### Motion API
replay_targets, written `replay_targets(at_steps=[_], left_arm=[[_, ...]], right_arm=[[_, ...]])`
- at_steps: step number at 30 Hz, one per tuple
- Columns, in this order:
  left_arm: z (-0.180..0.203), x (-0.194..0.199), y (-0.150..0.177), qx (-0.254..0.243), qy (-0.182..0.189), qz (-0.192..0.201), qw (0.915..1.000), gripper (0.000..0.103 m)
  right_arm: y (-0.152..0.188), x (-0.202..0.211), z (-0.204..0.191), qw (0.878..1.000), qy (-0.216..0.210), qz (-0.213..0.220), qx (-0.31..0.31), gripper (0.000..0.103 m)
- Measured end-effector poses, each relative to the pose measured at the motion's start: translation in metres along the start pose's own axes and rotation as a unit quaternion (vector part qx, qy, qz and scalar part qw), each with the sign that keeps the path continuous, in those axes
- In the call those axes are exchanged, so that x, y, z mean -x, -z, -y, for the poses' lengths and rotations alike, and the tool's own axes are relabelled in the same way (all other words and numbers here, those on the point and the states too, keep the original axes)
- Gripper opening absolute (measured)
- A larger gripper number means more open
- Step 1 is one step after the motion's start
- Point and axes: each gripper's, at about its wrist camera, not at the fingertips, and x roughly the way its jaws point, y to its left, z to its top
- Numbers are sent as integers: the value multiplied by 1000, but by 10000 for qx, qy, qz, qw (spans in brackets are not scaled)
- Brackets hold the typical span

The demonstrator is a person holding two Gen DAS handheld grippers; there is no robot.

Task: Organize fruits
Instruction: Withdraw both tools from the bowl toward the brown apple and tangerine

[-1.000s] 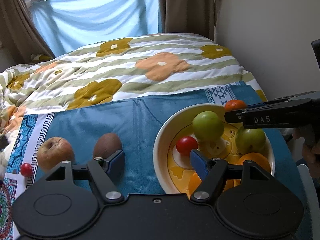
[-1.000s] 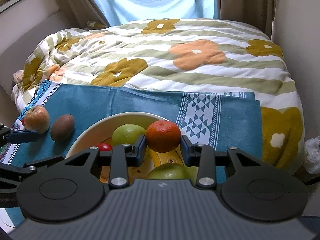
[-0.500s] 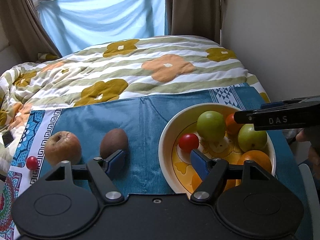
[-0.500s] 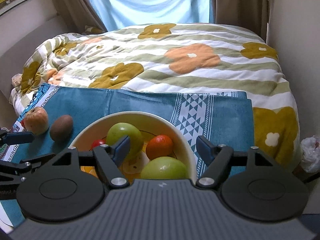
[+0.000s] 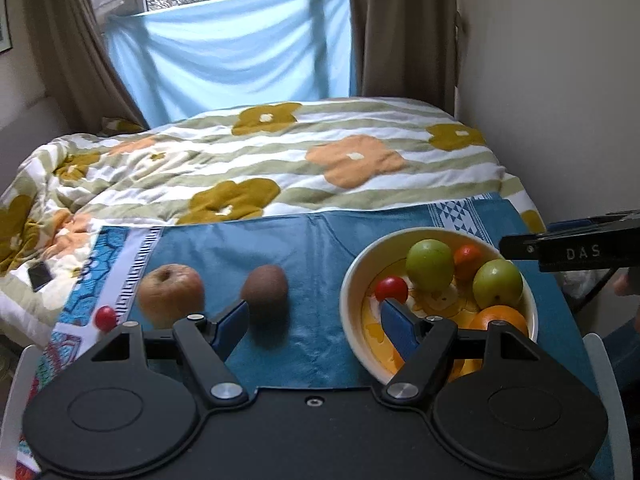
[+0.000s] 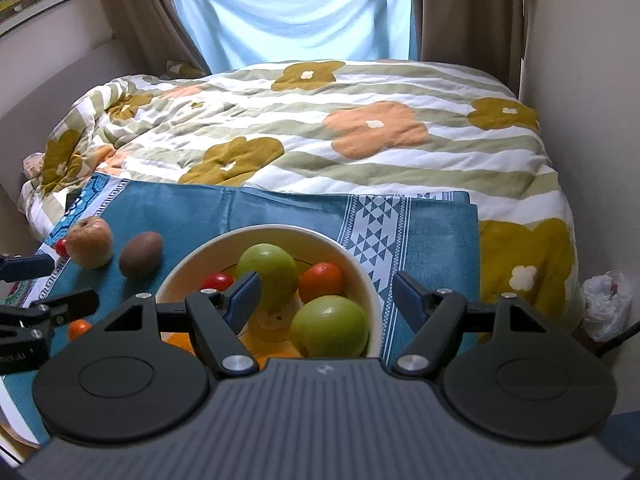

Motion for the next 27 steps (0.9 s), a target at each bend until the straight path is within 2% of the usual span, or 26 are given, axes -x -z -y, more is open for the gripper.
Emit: replay_targets(at_steps=[13,21,27], left_arm=[[-42,52,27,100,-137,101,9998,77],[-93,59,36,110,-28,103,9999,77],[-134,51,33,18,111,41,9999,77]], right_arm=[[17,46,-48,9999,-86,27,65,88],[31,56,-99,9999,17,-35,-123,88],[42,55,-142,9995,88,-126,-293,88]])
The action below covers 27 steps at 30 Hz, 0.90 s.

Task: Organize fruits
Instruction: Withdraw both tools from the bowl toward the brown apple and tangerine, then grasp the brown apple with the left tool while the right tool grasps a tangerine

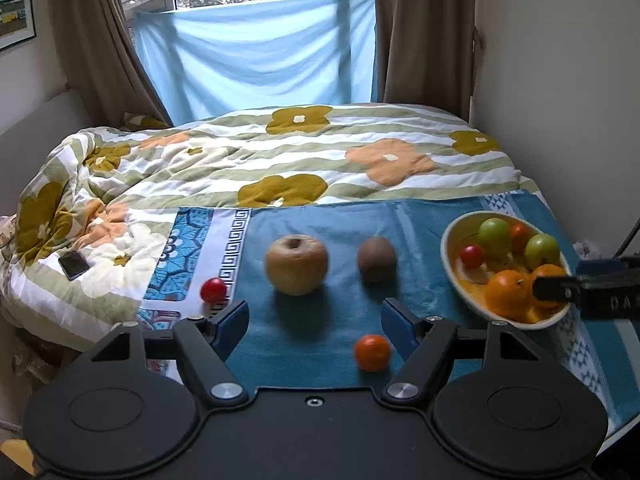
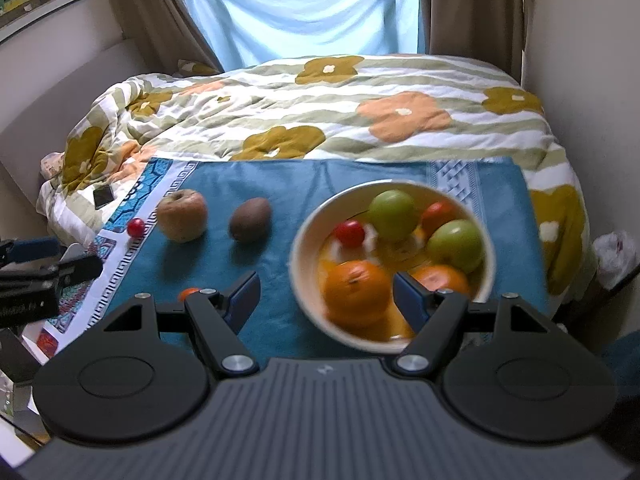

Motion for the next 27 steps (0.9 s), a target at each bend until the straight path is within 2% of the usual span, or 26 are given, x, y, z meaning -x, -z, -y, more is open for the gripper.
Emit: replay_targets(at_steps=[11,12,14,15,20,27], left_arm=[[-55,-48,-12,-546,429,-187,9974,78],[-58,-52,-13,-603,478,-201,9968,78],[-63,-64,-16,-745,592,-204,9953,89],[-66,-70,-18,-817,652,-191,9943,90],[-71,-101,-26,-1086,905,-271,9896,95],[-65,-146,-33,-1331,1240,-479,9821,96]], right_arm=[[18,-32,-77,9993,154,-293,-148,88],[19,-37,-84,9992,183,-313,-136,89],[21,-45,-95,9989,282,-347,-125,95],[22,-50,-101,9987,349,-349,-127,99],[27,-72,-111,9972,421,-470,-401,100],[38,-100,-116,9933,559,-672,-758,100]])
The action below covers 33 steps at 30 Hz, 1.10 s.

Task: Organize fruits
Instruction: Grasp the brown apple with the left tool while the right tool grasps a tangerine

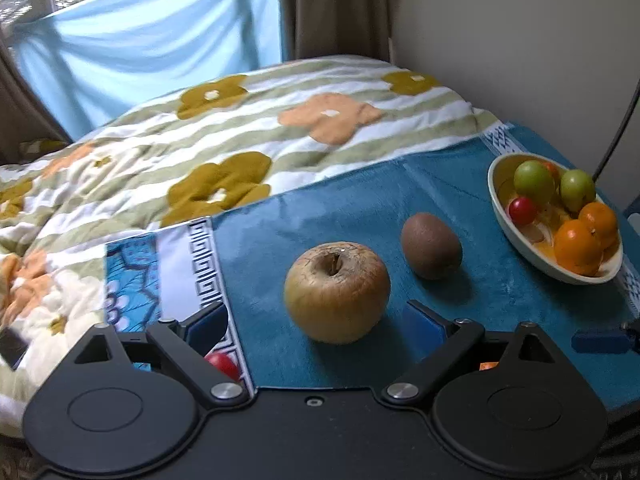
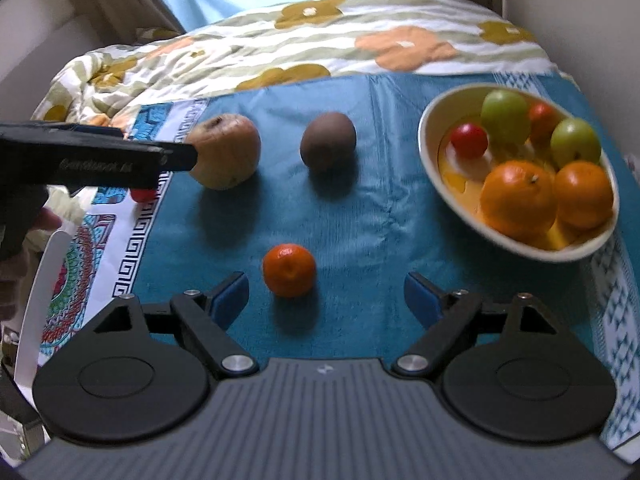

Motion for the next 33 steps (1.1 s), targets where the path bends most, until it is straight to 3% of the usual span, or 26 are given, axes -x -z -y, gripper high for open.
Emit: replay_targets(at_steps=[9,12,14,19,29,33], left_arm=[[-4,-39,-12,-127,316,-206,9992,95],[-5,-47,-12,-107,473,-305,9984,89],[-6,-51,-12,-92,605,-355,9975,79],[-4,-50,-10,-181,650,-316,9972,79],[-5,-40,2,-429,515,-255,9974,78],[-6,-35,7,-448,470,-256,9976,78]], right_arm=[[4,-17,-5,9996,64,-104,-244,98],[3,-21,-7,9995,58,-144,-290,96],[3,-23,-9,9995,50,-139,-292,95],[2,-27,-12,9994,45,-177,-278,81],[-2,-34,-19,9997,34,-152,-177,66],[-3,-35,-22,9998,-4,-133,-126,53]])
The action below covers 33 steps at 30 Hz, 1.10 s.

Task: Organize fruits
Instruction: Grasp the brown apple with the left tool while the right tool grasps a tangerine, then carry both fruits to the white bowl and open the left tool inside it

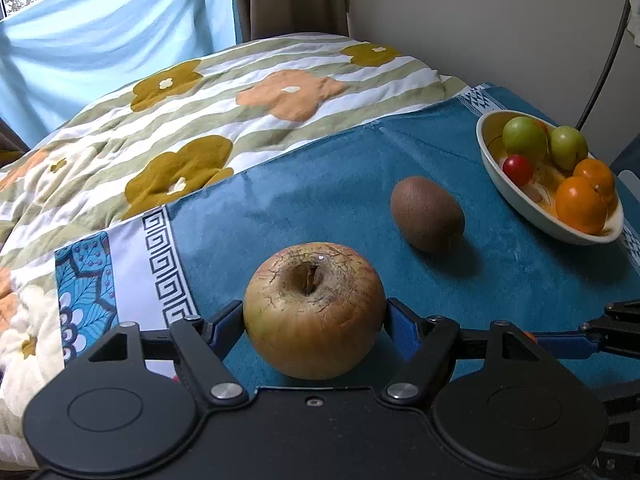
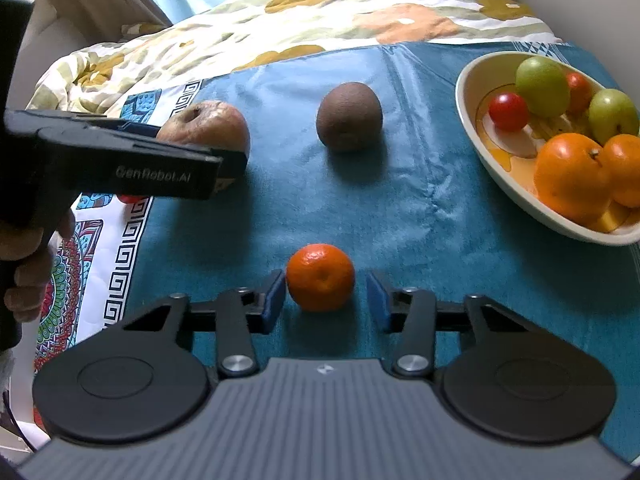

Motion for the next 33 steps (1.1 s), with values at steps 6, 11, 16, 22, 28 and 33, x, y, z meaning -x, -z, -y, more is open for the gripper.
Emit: replay_targets(at_steps=[6,11,16,22,28,33], left_arm=[[0,11,9,59,-59,29,10000,78],[3,24,15,123,-131,112,9998,78],[11,41,20,190,-251,252,9992,78],[27,64,18,319,-349,418,9980,78],[53,84,10,484,-429,585,9962,78],[79,96,-2,603,-458,707,9946,78]], right_arm=[[1,4,-1,10000,2,24,42,51],[2,12,0,9999,8,106,81,51],[2,24,4,9997,1,232,109,51],[0,43,17,9991,-4,387,152,51],[-6,69,43,9985,9,516,189,51],[-12,90,72,9978,38,627,204,50]])
